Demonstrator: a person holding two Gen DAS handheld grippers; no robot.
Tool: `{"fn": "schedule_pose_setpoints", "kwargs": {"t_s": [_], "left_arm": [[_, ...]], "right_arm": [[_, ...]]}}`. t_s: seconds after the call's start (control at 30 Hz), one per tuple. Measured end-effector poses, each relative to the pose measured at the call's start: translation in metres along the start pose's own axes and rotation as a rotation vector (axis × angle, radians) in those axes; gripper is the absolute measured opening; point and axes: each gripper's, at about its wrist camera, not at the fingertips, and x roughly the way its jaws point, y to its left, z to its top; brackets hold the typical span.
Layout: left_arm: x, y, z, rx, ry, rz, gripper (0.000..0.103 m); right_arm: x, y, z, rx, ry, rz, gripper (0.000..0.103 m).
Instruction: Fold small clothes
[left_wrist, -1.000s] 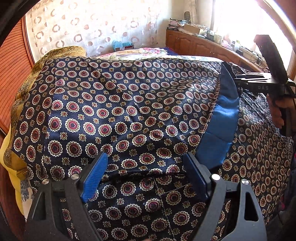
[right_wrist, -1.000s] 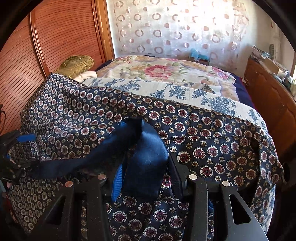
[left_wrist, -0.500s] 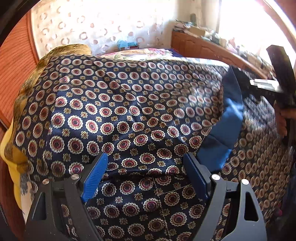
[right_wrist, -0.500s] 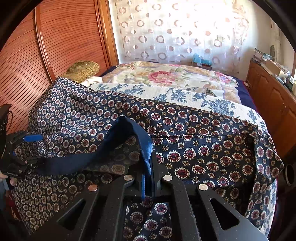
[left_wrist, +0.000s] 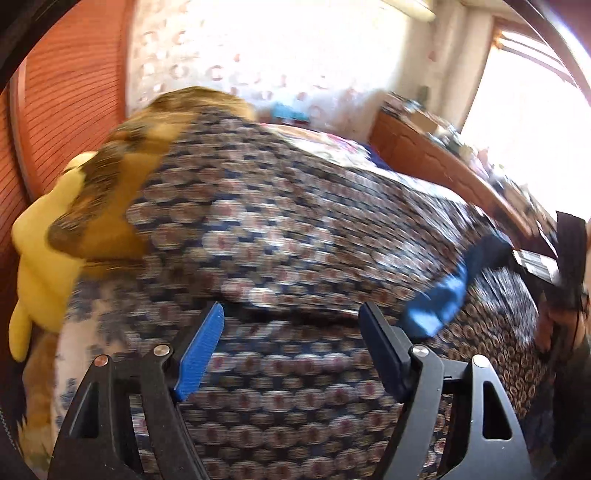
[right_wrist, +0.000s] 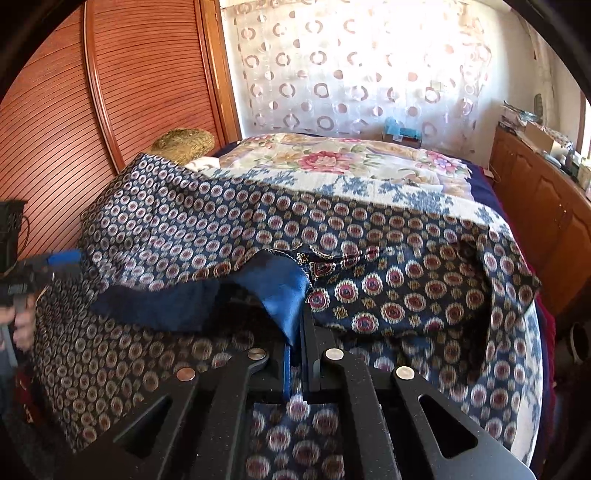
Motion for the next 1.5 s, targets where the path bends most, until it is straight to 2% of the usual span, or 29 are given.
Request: {"fn": "schedule_pose_setpoints", "kwargs": {"t_s": [0.17,0.3,0.37,0.43,0.53,0.7,0.83,1.03,1.1,1.17,1.2,1.3,1.37,1.4,1.47,1.5], "left_arm": [[0.001,0.025,-0.001,-0.064,0.012,0.023,0.065],[0.014,0.025,0.004,-0.07,0.021,0.026,0.065],[0.021,0.025,0.009,-0.079,0.025,0.019,0.065],[0.023,0.026,0.012,-0.071,0.021,0.02,0.065],[0.026,0.029,0.016,-0.077,0.02,0.006,0.057],[0.03,0.032,0.02,-0.082,0.016,-0.004,0.037],[0.032,0.033,0.022,-0.083,0.02,0.006,0.036],[0.037,0.032,0.023,-0.074,0.031,0.025,0.035],[0.037,0.031,0.022,-0.061,0.025,0.033,0.021],[0.036,0.03,0.022,-0.055,0.021,0.025,0.015],[0.035,0.029,0.022,-0.051,0.016,0.026,0.014],[0.034,0.026,0.022,-0.042,0.011,0.037,0.014],[0.033,0.026,0.022,-0.041,0.007,0.037,0.013],[0.033,0.025,0.022,-0.039,0.002,0.032,0.01],[0.028,0.025,0.022,-0.036,-0.02,0.012,0.008],[0.027,0.025,0.022,-0.037,-0.024,0.015,0.007]], "right_arm": [[-0.016,0.007,-0.017,0.01,0.006,0.017,0.002],[-0.022,0.008,-0.03,0.016,0.044,0.002,0.004],[-0.029,0.005,-0.036,0.016,0.056,-0.004,0.011],[-0.039,0.001,-0.041,0.023,0.055,-0.012,0.026],[-0.057,-0.009,-0.052,0.052,0.036,-0.022,0.042],[-0.082,-0.032,-0.057,0.112,-0.007,-0.067,0.043],[-0.084,-0.056,-0.04,0.14,-0.041,-0.129,0.043],[-0.061,-0.078,-0.004,0.159,-0.049,-0.203,0.043],[-0.05,-0.078,0.006,0.167,-0.036,-0.196,0.043],[-0.037,-0.076,0.016,0.167,-0.021,-0.2,0.043],[-0.032,-0.073,0.018,0.165,-0.014,-0.207,0.044],[-0.021,-0.066,0.024,0.157,0.007,-0.225,0.055],[-0.009,-0.066,0.025,0.141,0.032,-0.229,0.056],[-0.005,-0.069,0.026,0.13,0.051,-0.244,0.056],[0.002,-0.072,0.024,0.106,0.091,-0.278,0.055],[0.005,-0.072,0.022,0.093,0.104,-0.288,0.041]]}}
